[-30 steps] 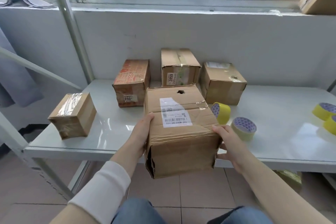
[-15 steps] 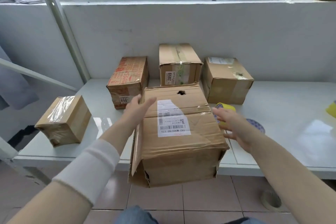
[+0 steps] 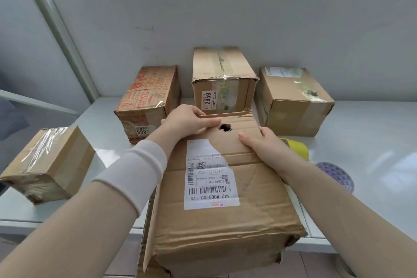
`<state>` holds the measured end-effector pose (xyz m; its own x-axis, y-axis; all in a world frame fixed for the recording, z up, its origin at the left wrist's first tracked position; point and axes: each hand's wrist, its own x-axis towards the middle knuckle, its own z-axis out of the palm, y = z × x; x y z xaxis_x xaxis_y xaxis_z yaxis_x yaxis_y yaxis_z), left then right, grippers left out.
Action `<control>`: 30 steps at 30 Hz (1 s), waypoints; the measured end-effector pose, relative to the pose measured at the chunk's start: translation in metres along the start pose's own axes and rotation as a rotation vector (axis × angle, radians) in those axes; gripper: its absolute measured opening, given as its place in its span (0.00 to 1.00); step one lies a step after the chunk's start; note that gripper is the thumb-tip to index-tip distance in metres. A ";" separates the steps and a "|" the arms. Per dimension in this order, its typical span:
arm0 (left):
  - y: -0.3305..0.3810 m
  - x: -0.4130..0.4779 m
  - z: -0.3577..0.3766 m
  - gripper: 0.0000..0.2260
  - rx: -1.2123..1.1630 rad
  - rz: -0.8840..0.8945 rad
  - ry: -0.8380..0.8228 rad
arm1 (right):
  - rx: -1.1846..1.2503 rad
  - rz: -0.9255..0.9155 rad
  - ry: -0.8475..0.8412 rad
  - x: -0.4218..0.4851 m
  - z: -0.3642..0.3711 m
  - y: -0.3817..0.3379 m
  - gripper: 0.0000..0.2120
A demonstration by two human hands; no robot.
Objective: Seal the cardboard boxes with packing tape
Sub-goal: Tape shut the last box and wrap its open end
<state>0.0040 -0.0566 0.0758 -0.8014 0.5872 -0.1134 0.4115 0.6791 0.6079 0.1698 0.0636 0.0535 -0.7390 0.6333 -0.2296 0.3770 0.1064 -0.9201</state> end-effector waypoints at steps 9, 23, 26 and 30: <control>0.004 -0.007 -0.001 0.27 0.022 0.026 -0.024 | -0.020 -0.012 -0.018 -0.008 -0.002 -0.008 0.28; 0.001 -0.002 0.003 0.21 0.086 0.022 0.008 | -0.065 -0.010 -0.011 -0.013 0.001 -0.012 0.25; -0.001 -0.001 0.002 0.23 0.076 0.031 -0.014 | -0.065 0.001 -0.032 -0.014 -0.001 -0.014 0.26; 0.001 -0.001 0.001 0.26 0.067 0.014 -0.011 | -0.076 0.062 -0.006 -0.011 -0.002 -0.015 0.31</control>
<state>0.0056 -0.0559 0.0756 -0.7911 0.6009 -0.1140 0.4509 0.6989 0.5551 0.1732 0.0570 0.0708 -0.7160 0.6361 -0.2878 0.4638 0.1252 -0.8771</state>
